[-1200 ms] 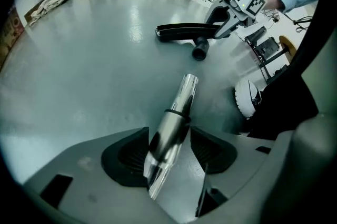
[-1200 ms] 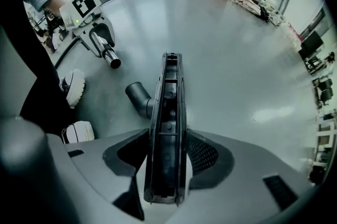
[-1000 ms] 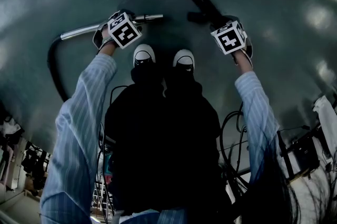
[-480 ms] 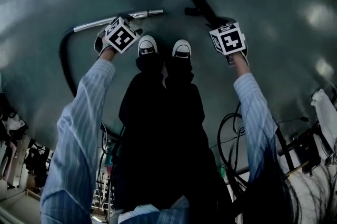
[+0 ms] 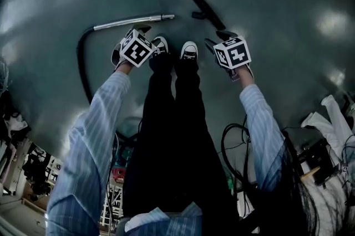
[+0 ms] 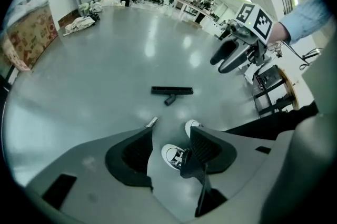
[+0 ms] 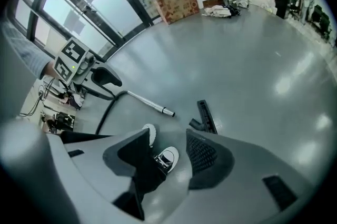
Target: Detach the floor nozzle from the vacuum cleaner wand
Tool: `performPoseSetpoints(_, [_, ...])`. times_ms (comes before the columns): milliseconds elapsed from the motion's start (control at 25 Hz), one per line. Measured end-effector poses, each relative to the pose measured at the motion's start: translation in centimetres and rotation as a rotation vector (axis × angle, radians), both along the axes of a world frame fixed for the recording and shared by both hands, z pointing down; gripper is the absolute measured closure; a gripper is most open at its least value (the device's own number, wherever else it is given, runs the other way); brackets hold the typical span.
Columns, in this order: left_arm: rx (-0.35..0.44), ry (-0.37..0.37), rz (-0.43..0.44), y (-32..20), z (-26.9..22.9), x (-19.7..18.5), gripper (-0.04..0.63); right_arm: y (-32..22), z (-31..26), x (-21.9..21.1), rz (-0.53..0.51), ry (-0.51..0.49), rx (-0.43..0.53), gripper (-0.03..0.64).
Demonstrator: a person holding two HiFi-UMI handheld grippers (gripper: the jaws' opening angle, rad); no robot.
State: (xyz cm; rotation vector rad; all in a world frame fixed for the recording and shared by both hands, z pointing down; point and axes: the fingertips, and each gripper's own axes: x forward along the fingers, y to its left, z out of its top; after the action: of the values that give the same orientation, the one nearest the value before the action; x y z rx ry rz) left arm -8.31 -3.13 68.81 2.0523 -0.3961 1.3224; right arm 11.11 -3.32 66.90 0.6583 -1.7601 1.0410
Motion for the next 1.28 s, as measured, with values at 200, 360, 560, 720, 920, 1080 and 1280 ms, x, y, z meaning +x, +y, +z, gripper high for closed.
performPoseSetpoints(200, [-0.016, 0.032, -0.111, 0.6, -4.4, 1.1, 0.37, 0.2, -4.1, -0.4, 0.048, -0.025, 0.023, 0.408])
performPoseSetpoints(360, [-0.014, 0.077, -0.187, 0.4, -7.3, 2.5, 0.402, -0.7, -6.1, -0.3, 0.117, -0.035, 0.026, 0.438])
performPoseSetpoints(560, [0.012, 0.142, -0.298, 2.0, -13.1, 3.5, 0.512, 0.5, -11.0, -1.6, 0.148, -0.06, 0.072, 0.453])
performPoseSetpoints(720, [0.006, 0.199, -0.368, 3.3, -18.1, 4.0, 0.588, 1.6, -15.5, -3.4, 0.139, -0.109, 0.092, 0.453])
performPoseSetpoints(920, [0.006, 0.352, -0.477, 2.6, -23.7, 3.8, 0.591, 1.3, -21.3, -5.3, 0.137, -0.207, 0.162, 0.462])
performPoseSetpoints(1080, [0.02, 0.451, -0.588, 2.2, -28.4, 3.1, 0.591, 1.4, -24.7, -4.3, 0.195, -0.178, 0.203, 0.528])
performPoseSetpoints(1280, [0.095, 0.393, -0.469, 3.2, -33.2, 3.7, 0.591, 1.1, -29.0, -3.0, 0.272, -0.182, 0.221, 0.588])
